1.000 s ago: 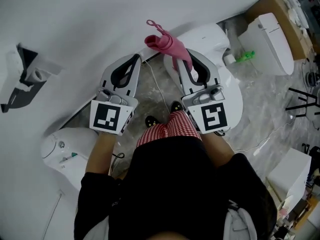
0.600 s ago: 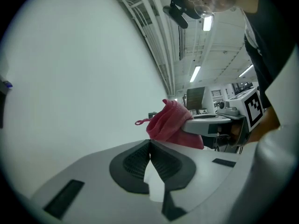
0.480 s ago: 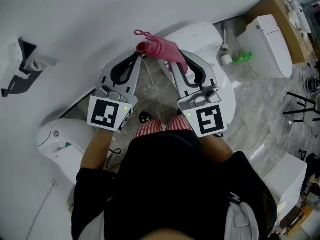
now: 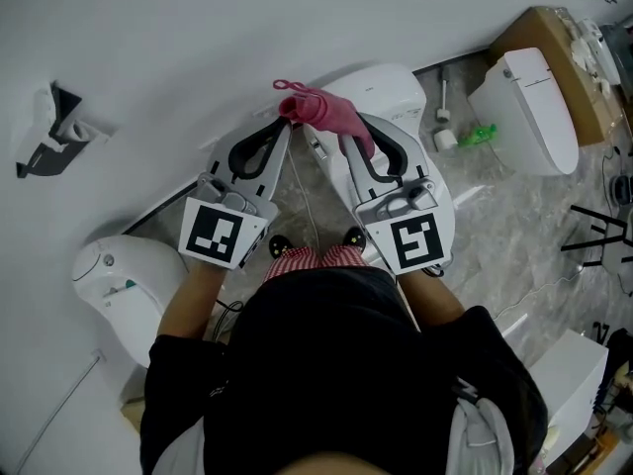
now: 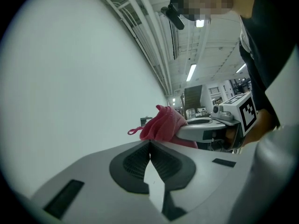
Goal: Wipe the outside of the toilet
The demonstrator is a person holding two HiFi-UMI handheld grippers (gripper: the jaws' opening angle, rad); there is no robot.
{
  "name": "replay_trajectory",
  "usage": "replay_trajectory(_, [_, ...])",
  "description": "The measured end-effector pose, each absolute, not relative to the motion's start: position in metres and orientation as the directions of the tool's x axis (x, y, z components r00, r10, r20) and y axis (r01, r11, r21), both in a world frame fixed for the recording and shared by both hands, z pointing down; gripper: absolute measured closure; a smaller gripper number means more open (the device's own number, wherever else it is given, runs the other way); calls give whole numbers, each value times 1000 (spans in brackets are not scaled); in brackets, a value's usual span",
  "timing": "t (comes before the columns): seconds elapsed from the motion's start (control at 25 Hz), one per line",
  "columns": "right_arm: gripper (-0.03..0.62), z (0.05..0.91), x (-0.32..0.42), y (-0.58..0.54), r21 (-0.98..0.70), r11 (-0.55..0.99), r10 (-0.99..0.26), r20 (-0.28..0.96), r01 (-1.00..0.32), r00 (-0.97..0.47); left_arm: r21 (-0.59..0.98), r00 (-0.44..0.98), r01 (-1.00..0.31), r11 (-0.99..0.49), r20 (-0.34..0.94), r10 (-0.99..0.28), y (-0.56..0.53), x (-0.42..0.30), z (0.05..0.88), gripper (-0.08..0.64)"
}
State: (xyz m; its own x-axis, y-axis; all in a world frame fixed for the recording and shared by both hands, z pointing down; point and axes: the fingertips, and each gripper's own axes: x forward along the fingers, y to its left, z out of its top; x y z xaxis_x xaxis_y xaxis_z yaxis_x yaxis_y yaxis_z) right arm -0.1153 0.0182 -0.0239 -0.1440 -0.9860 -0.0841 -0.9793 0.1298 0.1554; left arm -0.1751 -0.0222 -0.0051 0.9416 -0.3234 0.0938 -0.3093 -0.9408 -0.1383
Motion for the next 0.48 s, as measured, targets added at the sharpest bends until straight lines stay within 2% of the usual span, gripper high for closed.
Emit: replay_trajectory(0.48, [538,-29,-66,58,135,62,-993,-91,-989,-74,-176,966,-236,-956,63,-251,18,-120,-25,551])
